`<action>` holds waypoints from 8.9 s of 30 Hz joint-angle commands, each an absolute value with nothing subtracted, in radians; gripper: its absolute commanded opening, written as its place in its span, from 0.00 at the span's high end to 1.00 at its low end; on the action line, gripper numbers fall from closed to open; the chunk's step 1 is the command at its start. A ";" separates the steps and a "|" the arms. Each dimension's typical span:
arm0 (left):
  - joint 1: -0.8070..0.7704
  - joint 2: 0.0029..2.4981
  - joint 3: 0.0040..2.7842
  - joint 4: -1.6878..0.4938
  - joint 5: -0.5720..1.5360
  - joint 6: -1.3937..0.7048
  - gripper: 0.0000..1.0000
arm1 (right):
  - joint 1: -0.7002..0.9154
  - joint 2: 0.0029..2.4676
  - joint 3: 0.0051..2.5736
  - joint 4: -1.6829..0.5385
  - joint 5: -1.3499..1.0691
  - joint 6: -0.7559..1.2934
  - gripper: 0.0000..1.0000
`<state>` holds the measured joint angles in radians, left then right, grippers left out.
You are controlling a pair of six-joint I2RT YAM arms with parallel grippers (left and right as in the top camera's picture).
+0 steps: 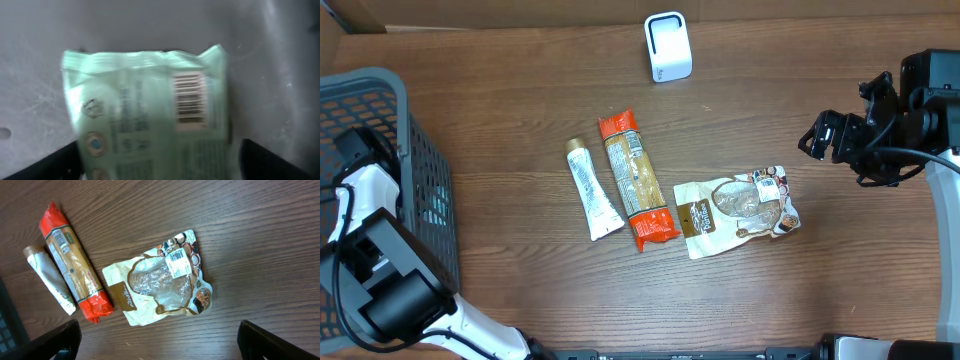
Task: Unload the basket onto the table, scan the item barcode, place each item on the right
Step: 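Return the left gripper to the basket toward the green package, then grasp the mint-green package and place it above the cookie bag, then withdraw the left gripper to the basket edge and move right gripper toward cookie bag, then grasp the clear cookie bag's top edge with the right gripper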
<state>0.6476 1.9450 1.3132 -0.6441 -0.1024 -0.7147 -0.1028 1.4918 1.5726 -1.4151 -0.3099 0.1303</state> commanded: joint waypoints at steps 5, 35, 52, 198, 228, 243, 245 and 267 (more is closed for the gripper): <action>0.635 2.067 1.264 -0.662 0.009 -0.558 0.96 | -0.098 1.484 1.569 -1.395 -0.316 0.124 0.00; 0.391 1.411 1.931 -1.156 0.270 -0.191 0.96 | -0.098 1.484 1.569 -1.392 -0.316 0.123 0.00; -0.454 1.718 1.623 -0.943 0.198 -0.383 0.96 | -0.098 1.484 1.569 -1.390 -0.315 0.123 0.00; 0.424 0.921 1.282 -1.283 0.406 -0.004 0.17 | -0.046 1.565 1.555 -1.362 -0.387 0.060 0.00; 0.070 1.436 1.283 -1.113 0.352 0.008 0.00 | -0.004 1.663 1.151 -1.154 -0.449 0.241 0.15; 0.070 1.546 1.283 -1.109 0.351 0.009 0.00 | 0.127 1.663 1.092 -1.102 -0.453 0.353 0.19; 0.070 1.546 1.283 -1.104 0.352 0.023 0.00 | 0.139 1.663 1.051 -1.068 -0.446 0.376 0.19; 0.070 1.546 1.283 -1.079 0.351 0.023 0.01 | 0.116 1.663 0.911 -0.694 -0.162 0.572 0.18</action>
